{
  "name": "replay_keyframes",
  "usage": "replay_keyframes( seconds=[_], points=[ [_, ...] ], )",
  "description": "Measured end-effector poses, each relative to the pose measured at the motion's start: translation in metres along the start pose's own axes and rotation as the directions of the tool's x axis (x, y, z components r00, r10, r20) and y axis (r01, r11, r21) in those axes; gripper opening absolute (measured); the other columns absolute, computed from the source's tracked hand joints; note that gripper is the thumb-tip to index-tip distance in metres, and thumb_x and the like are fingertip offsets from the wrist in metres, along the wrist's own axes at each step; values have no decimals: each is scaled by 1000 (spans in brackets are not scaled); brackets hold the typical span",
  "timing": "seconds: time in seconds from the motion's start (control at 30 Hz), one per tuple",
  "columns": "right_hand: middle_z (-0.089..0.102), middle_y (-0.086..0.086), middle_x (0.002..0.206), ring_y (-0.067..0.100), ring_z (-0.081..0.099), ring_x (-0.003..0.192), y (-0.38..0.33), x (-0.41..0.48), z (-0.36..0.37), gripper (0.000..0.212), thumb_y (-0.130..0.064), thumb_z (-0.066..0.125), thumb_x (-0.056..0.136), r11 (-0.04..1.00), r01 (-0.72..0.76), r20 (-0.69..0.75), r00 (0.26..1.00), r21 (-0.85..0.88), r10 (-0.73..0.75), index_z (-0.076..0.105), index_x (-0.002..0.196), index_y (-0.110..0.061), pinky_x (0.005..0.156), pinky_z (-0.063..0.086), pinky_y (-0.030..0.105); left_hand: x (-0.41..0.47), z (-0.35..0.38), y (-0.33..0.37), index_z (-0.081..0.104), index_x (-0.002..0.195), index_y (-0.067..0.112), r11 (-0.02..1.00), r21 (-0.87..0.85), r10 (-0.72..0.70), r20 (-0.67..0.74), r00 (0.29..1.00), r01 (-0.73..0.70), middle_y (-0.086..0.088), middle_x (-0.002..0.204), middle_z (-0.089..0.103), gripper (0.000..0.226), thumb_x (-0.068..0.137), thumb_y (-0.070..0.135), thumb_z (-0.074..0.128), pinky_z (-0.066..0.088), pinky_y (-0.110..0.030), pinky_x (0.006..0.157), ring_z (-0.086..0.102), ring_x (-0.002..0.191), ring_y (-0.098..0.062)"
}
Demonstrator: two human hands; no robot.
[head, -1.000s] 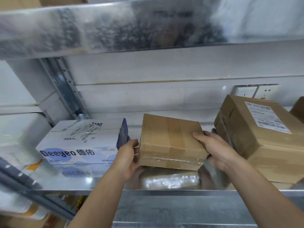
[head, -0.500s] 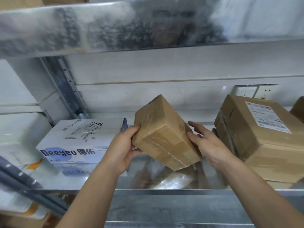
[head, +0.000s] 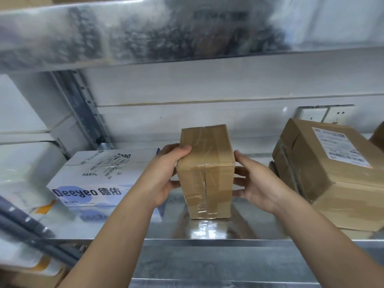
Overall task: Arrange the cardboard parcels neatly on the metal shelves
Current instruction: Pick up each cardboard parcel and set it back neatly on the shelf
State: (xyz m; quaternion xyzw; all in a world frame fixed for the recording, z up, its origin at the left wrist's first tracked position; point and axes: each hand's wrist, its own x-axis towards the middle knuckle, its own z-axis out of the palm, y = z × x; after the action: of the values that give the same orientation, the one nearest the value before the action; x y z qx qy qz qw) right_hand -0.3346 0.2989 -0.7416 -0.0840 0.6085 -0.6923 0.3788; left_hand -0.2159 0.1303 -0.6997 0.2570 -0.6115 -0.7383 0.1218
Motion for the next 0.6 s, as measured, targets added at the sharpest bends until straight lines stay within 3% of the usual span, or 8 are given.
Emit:
replay_keyframes(
  seconds=[0.07, 0.13, 0.27, 0.33, 0.47, 0.6],
  points=[
    [69, 11, 117, 31, 66, 112, -9, -1, -1, 47, -58, 54, 97, 1000, -12, 3, 1000, 0, 12, 68, 128, -24, 87, 59, 59, 2, 4, 0, 65, 98, 25, 999, 34, -13, 21, 1000, 12, 9, 62, 64, 8, 96, 33, 63, 48, -25, 54, 58, 51, -8],
    [71, 10, 110, 32, 67, 108, -17, -3, 0, 45, -63, 55, 93, 999, -2, 16, 1000, -44, 2, 72, 119, -31, 78, 60, 57, 6, 6, 0, 66, 96, 27, 997, 75, -12, 22, 1000, 11, 8, 64, 65, 9, 95, 36, 64, 48, -29, 60, 61, 56, -10],
    [77, 3, 94, 30, 67, 105, -25, -5, 6, 46, -65, 63, 84, 991, -7, 24, 1000, -135, 11, 73, 114, -32, 81, 59, 55, 10, 6, -1, 68, 103, 26, 994, 108, 4, 5, 1000, -4, 7, 71, 70, 15, 93, 38, 66, 50, -34, 66, 65, 63, -13],
    [74, 3, 96, 31, 66, 105, -25, -3, 9, 49, -62, 69, 82, 987, -13, 15, 1000, -162, 16, 71, 118, -28, 80, 58, 55, 11, 5, -3, 68, 107, 25, 995, 102, 14, -3, 1000, -13, 7, 72, 71, 16, 94, 35, 65, 51, -34, 66, 65, 65, -13],
    [72, 4, 97, 32, 67, 105, -25, -3, 15, 35, -48, 68, 90, 980, 11, -4, 1000, -197, -12, 69, 116, -24, 77, 61, 56, 10, 4, -5, 68, 108, 24, 995, 98, 28, -10, 1000, -26, 8, 69, 68, 15, 95, 30, 64, 49, -32, 62, 62, 59, -11],
    [73, 5, 98, 31, 69, 100, -27, -2, 17, 28, -40, 64, 95, 975, 24, -2, 1000, -219, -26, 68, 117, -23, 75, 62, 54, 12, 2, -7, 69, 111, 24, 996, 81, 30, -14, 999, -29, 3, 84, 73, 18, 94, 28, 66, 55, -39, 75, 67, 77, -18]
  ],
)
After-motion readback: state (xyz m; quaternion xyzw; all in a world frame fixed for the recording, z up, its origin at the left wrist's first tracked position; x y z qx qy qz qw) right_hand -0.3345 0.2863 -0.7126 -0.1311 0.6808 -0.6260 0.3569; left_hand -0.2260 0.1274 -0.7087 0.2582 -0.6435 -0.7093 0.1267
